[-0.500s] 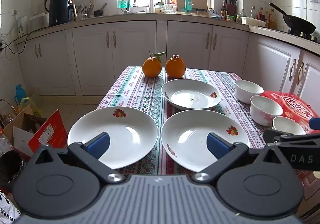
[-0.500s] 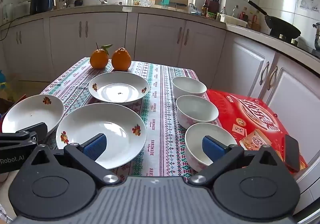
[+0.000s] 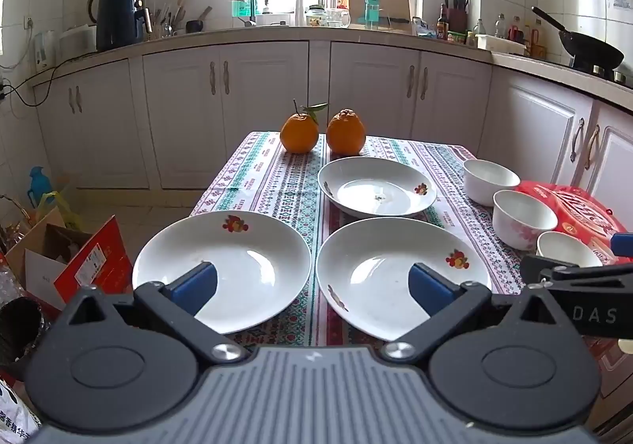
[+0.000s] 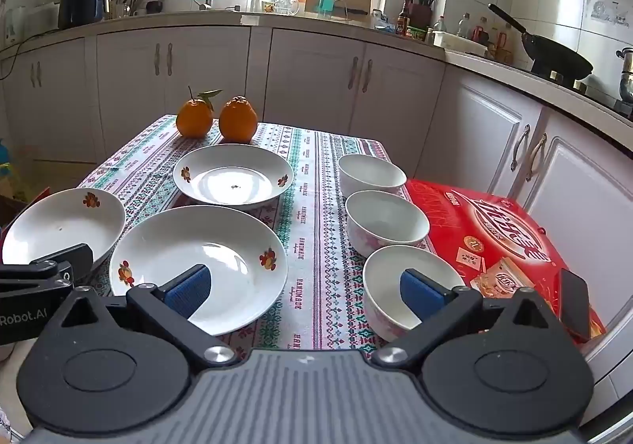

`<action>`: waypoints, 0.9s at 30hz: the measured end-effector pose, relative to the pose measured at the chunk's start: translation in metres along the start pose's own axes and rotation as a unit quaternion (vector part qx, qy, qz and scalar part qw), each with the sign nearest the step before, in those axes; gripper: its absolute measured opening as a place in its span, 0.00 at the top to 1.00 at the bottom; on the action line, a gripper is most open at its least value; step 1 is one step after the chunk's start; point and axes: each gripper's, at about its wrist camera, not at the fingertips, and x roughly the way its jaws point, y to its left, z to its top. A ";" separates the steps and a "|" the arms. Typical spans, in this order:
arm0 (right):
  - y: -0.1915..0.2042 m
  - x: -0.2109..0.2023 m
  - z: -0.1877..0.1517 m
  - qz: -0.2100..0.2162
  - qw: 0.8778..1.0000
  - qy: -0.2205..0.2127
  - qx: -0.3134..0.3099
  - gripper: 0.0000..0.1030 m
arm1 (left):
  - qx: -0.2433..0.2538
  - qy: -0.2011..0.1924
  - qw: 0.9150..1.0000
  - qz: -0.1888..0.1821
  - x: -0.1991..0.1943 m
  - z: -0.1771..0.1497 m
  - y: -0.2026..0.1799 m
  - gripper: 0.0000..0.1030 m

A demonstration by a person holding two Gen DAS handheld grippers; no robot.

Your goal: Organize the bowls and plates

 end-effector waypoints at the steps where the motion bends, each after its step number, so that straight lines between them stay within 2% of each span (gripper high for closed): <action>1: -0.001 -0.001 0.001 0.000 1.000 0.000 0.000 0.00 | 0.000 0.000 1.000 -0.001 0.000 0.000 0.000 0.01; 27: 0.000 -0.006 0.003 -0.006 1.000 -0.005 -0.004 0.00 | -0.002 0.000 1.000 -0.003 0.000 -0.001 0.002 0.01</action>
